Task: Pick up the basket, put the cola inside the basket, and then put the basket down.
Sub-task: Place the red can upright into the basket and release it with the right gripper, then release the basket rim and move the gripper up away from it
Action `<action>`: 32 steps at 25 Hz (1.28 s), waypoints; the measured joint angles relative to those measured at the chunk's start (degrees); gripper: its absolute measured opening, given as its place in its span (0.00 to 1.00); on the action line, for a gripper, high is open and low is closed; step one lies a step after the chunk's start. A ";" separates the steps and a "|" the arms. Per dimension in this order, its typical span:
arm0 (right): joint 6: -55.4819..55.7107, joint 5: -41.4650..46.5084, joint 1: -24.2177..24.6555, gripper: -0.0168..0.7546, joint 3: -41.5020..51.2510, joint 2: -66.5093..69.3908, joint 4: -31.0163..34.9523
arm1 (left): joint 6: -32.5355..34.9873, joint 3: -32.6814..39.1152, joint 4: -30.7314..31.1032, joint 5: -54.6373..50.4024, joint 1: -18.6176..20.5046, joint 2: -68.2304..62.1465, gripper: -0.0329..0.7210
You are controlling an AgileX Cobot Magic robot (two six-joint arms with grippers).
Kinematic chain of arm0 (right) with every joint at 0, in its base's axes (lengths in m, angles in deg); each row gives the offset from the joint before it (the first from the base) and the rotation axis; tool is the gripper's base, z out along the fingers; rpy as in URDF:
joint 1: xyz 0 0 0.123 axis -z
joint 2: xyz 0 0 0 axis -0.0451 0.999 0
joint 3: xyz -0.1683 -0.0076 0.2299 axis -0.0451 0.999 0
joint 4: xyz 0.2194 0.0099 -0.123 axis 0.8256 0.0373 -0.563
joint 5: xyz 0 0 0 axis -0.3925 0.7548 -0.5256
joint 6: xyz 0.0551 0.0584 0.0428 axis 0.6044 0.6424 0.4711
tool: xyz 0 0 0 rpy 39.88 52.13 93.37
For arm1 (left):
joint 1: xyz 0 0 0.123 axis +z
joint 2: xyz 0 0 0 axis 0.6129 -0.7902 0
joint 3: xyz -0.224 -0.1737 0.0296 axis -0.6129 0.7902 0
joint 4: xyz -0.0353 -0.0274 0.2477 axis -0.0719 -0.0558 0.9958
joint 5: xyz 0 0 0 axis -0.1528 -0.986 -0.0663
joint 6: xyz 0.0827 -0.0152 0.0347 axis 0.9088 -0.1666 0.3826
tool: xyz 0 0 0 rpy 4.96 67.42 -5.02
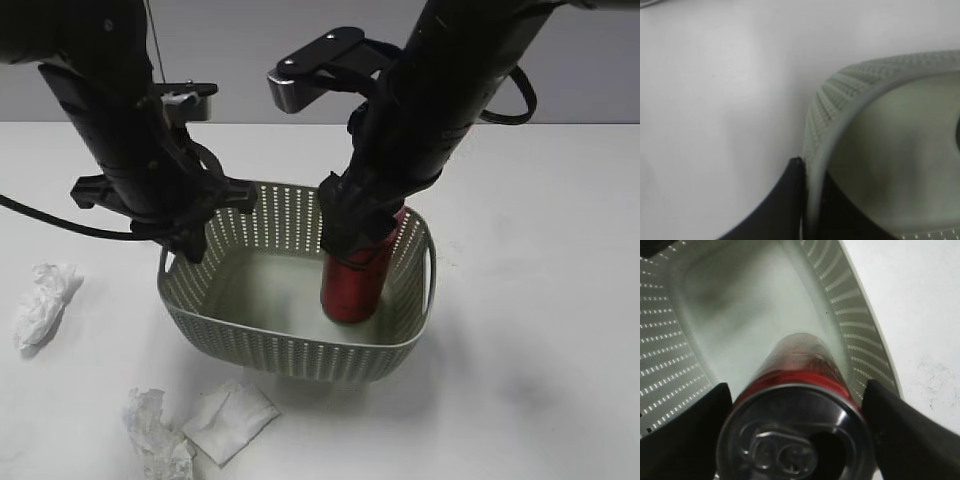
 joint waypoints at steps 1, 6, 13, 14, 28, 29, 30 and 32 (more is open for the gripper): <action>-0.05 0.64 -0.02 0.85 -0.39 0.11 0.11 | 0.00 0.00 -0.11 0.09 0.00 0.00 0.04; -0.11 6.28 -0.07 0.86 -5.49 0.35 0.37 | 0.00 0.00 -0.18 0.09 0.00 0.00 0.04; 2.82 12.05 0.85 0.85 -20.44 0.35 0.39 | 0.00 0.00 -0.31 0.09 0.00 0.00 0.04; 3.09 12.17 1.57 0.84 -22.30 0.35 0.39 | 0.00 0.00 -0.49 0.09 0.00 0.00 0.04; 9.89 15.11 33.34 0.79 -26.49 0.83 -2.11 | -0.05 0.00 -2.37 0.03 0.00 0.00 0.04; 9.93 15.17 34.90 0.79 -26.33 0.83 -2.11 | -0.05 0.00 -2.57 -0.03 0.00 0.00 0.04; 10.00 15.17 36.15 0.79 -25.69 0.55 -2.11 | -0.09 0.00 -2.73 -0.30 0.00 0.00 0.04; 10.12 15.17 37.68 0.79 -23.16 -0.94 -2.15 | -0.16 0.00 -3.06 -0.82 0.00 0.00 0.04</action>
